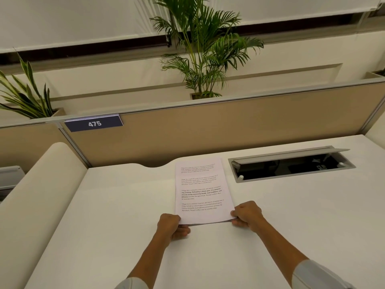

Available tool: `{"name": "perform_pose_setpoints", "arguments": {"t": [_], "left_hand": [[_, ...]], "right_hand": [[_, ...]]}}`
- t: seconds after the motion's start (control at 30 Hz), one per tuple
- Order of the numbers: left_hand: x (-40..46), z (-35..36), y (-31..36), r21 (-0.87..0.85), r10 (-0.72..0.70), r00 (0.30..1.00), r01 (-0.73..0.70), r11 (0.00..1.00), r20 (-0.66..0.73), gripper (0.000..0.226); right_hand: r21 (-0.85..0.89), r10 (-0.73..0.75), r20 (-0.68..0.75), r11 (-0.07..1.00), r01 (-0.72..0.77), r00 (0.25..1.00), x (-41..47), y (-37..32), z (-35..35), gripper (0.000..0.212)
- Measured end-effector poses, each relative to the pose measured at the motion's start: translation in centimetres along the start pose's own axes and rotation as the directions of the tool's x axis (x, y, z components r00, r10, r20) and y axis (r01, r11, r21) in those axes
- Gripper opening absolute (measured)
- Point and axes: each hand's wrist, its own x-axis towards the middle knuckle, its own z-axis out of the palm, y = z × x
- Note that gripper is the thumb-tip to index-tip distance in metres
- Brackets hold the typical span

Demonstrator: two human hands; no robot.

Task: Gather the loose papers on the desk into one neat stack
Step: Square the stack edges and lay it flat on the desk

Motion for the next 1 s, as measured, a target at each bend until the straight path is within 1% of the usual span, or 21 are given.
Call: {"name": "perform_pose_setpoints", "arguments": {"t": [0.07,0.13,0.23,0.33,0.57,0.87,1.0], "left_hand": [[-0.2,0.2,0.0,0.032,0.005,1.000,-0.005,0.999,-0.001,0.024],[-0.3,0.4,-0.1,0.044,0.006,1.000,-0.006,0.999,0.000,0.024],[-0.2,0.6,-0.2,0.036,0.000,1.000,0.000,0.999,0.000,0.023],[-0.4,0.7,-0.1,0.031,-0.013,1.000,0.013,0.999,0.001,0.023],[-0.8,0.3,0.2,-0.026,-0.047,0.999,0.047,0.999,0.026,0.017],[-0.9,0.1,0.0,-0.049,-0.047,0.999,0.048,0.998,0.018,0.023],[-1.3,-0.2,0.2,-0.015,-0.067,0.998,0.067,0.998,-0.012,0.013]], "right_hand": [[-0.022,-0.023,-0.027,0.999,0.023,0.999,-0.4,-0.2,-0.2,0.009],[-0.043,-0.030,-0.056,0.999,0.027,0.998,-0.4,-0.4,-0.3,0.005],[-0.119,-0.048,-0.099,0.992,0.036,0.994,-0.2,-0.5,-0.3,0.014],[-0.168,-0.072,-0.116,0.984,0.052,0.991,-0.2,-0.5,-0.3,0.018],[-0.222,-0.114,-0.129,0.972,0.083,0.985,-0.2,-0.2,-0.2,0.022],[-0.290,-0.104,-0.112,0.955,0.067,0.988,-0.2,-0.3,-0.4,0.027],[-0.315,-0.083,-0.104,0.948,0.047,0.991,-0.2,-0.5,-0.7,0.030]]}}
